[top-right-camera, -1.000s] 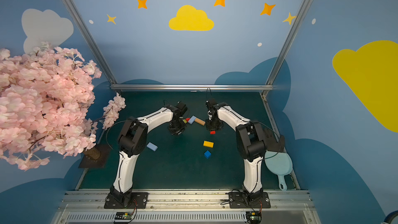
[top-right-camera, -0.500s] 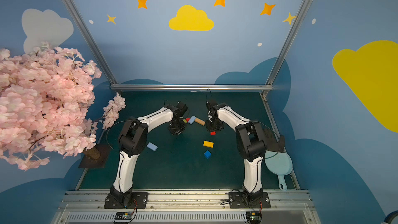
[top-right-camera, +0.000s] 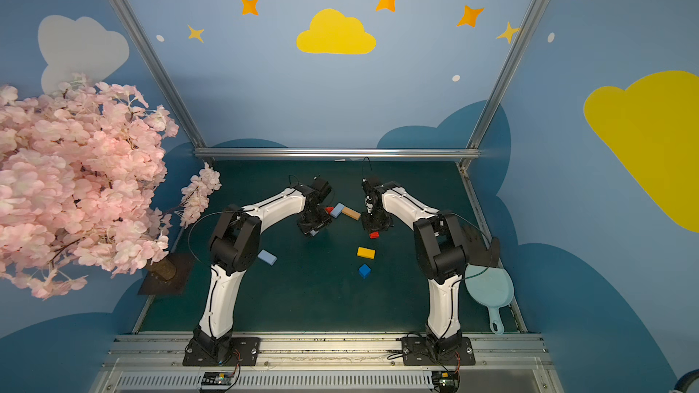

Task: Assemble a heart with building blocks
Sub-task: Assemble the building block at the center of the board.

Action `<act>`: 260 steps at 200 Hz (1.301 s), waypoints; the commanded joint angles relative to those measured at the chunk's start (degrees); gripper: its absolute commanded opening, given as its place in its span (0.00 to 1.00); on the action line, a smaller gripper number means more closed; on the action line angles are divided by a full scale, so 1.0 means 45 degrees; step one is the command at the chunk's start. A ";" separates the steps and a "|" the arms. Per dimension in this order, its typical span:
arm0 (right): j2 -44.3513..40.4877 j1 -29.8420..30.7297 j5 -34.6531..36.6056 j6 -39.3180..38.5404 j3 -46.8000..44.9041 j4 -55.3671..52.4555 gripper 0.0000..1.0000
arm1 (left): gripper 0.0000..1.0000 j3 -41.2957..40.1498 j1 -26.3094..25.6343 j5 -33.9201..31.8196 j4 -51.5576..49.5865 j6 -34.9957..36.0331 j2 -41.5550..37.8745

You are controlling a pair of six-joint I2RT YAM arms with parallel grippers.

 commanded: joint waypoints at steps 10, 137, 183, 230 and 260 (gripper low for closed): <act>-0.0444 0.0006 -0.0014 0.0003 -0.0198 -0.0102 0.00 | 0.76 -0.0090 -0.0030 -0.0947 -0.0265 0.0860 0.0245; 0.0079 0.0811 -0.0419 0.4098 0.0877 0.0339 0.00 | 1.00 -0.4392 0.0612 -0.1916 0.2642 0.2663 -0.6706; 0.1407 0.1480 -0.0393 0.6932 0.1676 0.0579 0.00 | 1.00 -0.6216 0.1514 -0.1480 0.2982 0.2465 -0.7759; 0.2125 0.1572 0.0262 0.8567 0.2351 0.0335 0.00 | 1.00 -0.6467 0.1747 -0.1310 0.2985 0.2439 -0.7717; 0.2701 0.1573 0.0149 0.9006 0.2855 0.0129 0.00 | 1.00 -0.6448 0.1946 -0.1195 0.3036 0.2537 -0.7610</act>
